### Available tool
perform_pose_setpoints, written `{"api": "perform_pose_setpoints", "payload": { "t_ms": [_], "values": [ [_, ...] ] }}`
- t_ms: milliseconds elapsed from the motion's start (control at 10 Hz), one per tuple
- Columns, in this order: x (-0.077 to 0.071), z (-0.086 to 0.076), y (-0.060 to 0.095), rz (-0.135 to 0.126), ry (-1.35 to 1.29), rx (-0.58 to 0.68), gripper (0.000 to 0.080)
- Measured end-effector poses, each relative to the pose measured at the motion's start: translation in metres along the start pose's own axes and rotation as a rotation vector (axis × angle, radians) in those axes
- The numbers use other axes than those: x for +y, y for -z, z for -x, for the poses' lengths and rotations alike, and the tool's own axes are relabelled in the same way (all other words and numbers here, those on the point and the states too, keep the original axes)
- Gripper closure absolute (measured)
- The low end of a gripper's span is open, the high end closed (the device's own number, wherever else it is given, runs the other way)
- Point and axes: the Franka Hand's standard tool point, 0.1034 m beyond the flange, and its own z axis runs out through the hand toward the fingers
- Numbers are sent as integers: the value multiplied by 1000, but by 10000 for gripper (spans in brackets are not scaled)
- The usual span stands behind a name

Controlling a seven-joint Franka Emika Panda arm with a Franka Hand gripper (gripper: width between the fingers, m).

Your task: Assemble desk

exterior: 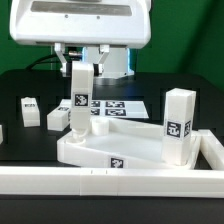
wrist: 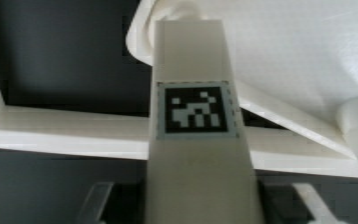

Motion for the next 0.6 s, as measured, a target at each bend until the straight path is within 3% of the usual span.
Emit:
{"api": "perform_pose_setpoints", "payload": {
  "t_ms": [300,500,600],
  "values": [
    [2,-1,-1,2,-3,1,509],
    [5,-5,0,22,-1,28,509],
    [5,-4,-1,20,-2,23,509]
  ]
}}
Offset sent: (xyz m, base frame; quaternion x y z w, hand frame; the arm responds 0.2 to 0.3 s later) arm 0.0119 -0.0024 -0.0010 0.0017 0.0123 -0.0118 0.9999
